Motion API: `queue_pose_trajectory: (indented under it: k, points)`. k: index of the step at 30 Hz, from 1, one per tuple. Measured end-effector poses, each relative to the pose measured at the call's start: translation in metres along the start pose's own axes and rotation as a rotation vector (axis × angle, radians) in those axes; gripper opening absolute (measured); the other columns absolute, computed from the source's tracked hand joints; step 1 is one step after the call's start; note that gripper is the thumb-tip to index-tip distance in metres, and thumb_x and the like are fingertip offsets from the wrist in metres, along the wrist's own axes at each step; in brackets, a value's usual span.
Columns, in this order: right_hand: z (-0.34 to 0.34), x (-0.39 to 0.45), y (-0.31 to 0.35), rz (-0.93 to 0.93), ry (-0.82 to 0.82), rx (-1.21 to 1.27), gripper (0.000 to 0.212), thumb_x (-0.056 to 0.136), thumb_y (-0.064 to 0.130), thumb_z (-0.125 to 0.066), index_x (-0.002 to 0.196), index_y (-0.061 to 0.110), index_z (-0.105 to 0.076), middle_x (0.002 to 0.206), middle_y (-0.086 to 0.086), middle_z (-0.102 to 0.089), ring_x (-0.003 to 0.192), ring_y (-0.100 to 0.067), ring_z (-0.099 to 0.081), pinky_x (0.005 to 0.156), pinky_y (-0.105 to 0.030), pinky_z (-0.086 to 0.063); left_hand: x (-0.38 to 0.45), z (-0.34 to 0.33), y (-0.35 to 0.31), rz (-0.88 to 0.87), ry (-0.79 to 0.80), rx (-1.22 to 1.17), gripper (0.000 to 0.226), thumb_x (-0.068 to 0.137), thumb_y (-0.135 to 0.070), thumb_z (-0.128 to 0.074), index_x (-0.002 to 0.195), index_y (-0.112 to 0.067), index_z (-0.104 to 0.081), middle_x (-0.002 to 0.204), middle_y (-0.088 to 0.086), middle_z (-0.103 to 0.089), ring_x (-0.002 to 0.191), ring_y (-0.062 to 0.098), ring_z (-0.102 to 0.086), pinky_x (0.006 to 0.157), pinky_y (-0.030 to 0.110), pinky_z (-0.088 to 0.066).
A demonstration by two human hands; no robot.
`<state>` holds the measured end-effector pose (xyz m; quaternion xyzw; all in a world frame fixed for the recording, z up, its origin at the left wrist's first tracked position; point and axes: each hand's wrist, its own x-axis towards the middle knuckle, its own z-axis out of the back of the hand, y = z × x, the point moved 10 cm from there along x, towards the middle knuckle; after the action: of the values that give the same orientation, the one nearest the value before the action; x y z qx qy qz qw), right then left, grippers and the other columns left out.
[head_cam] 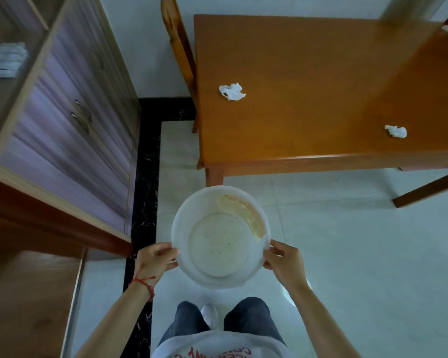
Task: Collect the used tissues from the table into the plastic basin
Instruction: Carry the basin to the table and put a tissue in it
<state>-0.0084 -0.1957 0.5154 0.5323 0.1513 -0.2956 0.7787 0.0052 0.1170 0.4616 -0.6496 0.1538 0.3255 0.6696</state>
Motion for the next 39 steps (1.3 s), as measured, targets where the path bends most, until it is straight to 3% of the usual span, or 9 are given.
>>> queue_pose_trajectory:
  k: [5, 9, 11, 13, 18, 22, 26, 34, 39]
  points:
    - [-0.032, 0.021, 0.017, 0.042, 0.091, -0.073, 0.027, 0.079, 0.002, -0.055, 0.089, 0.020, -0.073, 0.077, -0.005, -0.073, 0.076, -0.028, -0.070, 0.073, -0.034, -0.057, 0.008, 0.028, 0.004, 0.034, -0.086, -0.074, 0.011, 0.079, 0.003, -0.063, 0.086, -0.004, -0.064, 0.097, 0.023, -0.065, 0.089, 0.034, -0.064, 0.056, 0.019, -0.058]
    - [-0.056, 0.043, 0.036, 0.106, 0.163, -0.144, 0.026, 0.082, 0.007, -0.057, 0.104, 0.014, -0.069, 0.081, -0.005, -0.072, 0.075, -0.020, -0.070, 0.063, -0.019, -0.057, 0.010, 0.043, -0.003, 0.027, -0.162, -0.124, 0.019, 0.079, 0.005, -0.062, 0.073, -0.013, -0.064, 0.082, 0.012, -0.066, 0.087, 0.034, -0.064, 0.073, 0.034, -0.059]
    - [-0.067, 0.056, 0.047, 0.127, 0.195, -0.186, 0.025, 0.082, 0.008, -0.057, 0.102, 0.015, -0.070, 0.080, -0.005, -0.072, 0.076, -0.024, -0.070, 0.065, -0.023, -0.058, 0.013, 0.051, -0.002, 0.033, -0.203, -0.155, 0.021, 0.078, 0.005, -0.062, 0.071, -0.014, -0.065, 0.081, 0.011, -0.065, 0.087, 0.035, -0.064, 0.081, 0.040, -0.057]
    - [-0.078, 0.066, 0.058, 0.151, 0.229, -0.201, 0.026, 0.082, 0.008, -0.056, 0.103, 0.016, -0.070, 0.078, -0.002, -0.072, 0.077, -0.025, -0.070, 0.070, -0.029, -0.059, 0.016, 0.059, -0.001, 0.028, -0.252, -0.187, 0.021, 0.077, 0.005, -0.064, 0.069, -0.014, -0.065, 0.080, 0.012, -0.066, 0.084, 0.034, -0.064, 0.073, 0.034, -0.060]
    - [-0.103, 0.085, 0.078, 0.175, 0.297, -0.225, 0.030, 0.083, 0.008, -0.056, 0.109, 0.016, -0.068, 0.084, -0.002, -0.072, 0.074, -0.019, -0.070, 0.053, -0.006, -0.050, 0.022, 0.073, -0.007, 0.018, -0.315, -0.173, 0.010, 0.078, 0.005, -0.064, 0.080, -0.005, -0.066, 0.078, 0.013, -0.065, 0.072, 0.026, -0.064, 0.058, 0.019, -0.058]
    - [-0.124, 0.097, 0.093, 0.214, 0.317, -0.292, 0.029, 0.084, 0.012, -0.056, 0.110, 0.018, -0.067, 0.082, 0.003, -0.072, 0.068, -0.007, -0.068, 0.055, -0.008, -0.051, 0.040, 0.091, -0.011, 0.042, -0.342, -0.204, 0.010, 0.076, 0.006, -0.065, 0.079, -0.003, -0.067, 0.072, 0.011, -0.067, 0.069, 0.029, -0.064, 0.057, 0.022, -0.059]
    - [-0.147, 0.111, 0.104, 0.197, 0.299, -0.280, 0.029, 0.084, 0.011, -0.058, 0.112, 0.015, -0.066, 0.080, 0.011, -0.068, 0.065, -0.005, -0.066, 0.065, -0.022, -0.055, 0.069, 0.109, -0.022, 0.047, -0.318, -0.184, 0.020, 0.074, 0.007, -0.066, 0.070, -0.012, -0.068, 0.053, -0.006, -0.070, 0.069, 0.028, -0.065, 0.061, 0.025, -0.059]
    - [-0.210, 0.133, 0.137, 0.132, 0.188, -0.187, 0.027, 0.087, 0.016, -0.057, 0.113, 0.013, -0.065, 0.094, 0.001, -0.068, 0.076, -0.018, -0.068, 0.076, -0.030, -0.056, 0.152, 0.152, -0.084, 0.020, -0.137, -0.100, 0.011, 0.078, 0.007, -0.062, 0.075, -0.002, -0.067, 0.070, 0.007, -0.067, 0.076, 0.028, -0.063, 0.064, 0.028, -0.060]
    - [-0.246, 0.143, 0.164, 0.113, 0.130, -0.121, 0.021, 0.088, 0.019, -0.058, 0.105, 0.012, -0.069, 0.095, -0.004, -0.070, 0.083, -0.021, -0.068, 0.077, -0.032, -0.058, 0.194, 0.179, -0.148, -0.056, -0.109, 0.042, 0.013, 0.076, 0.008, -0.063, 0.072, -0.004, -0.065, 0.063, 0.000, -0.065, 0.058, 0.012, -0.064, 0.046, 0.010, -0.051]
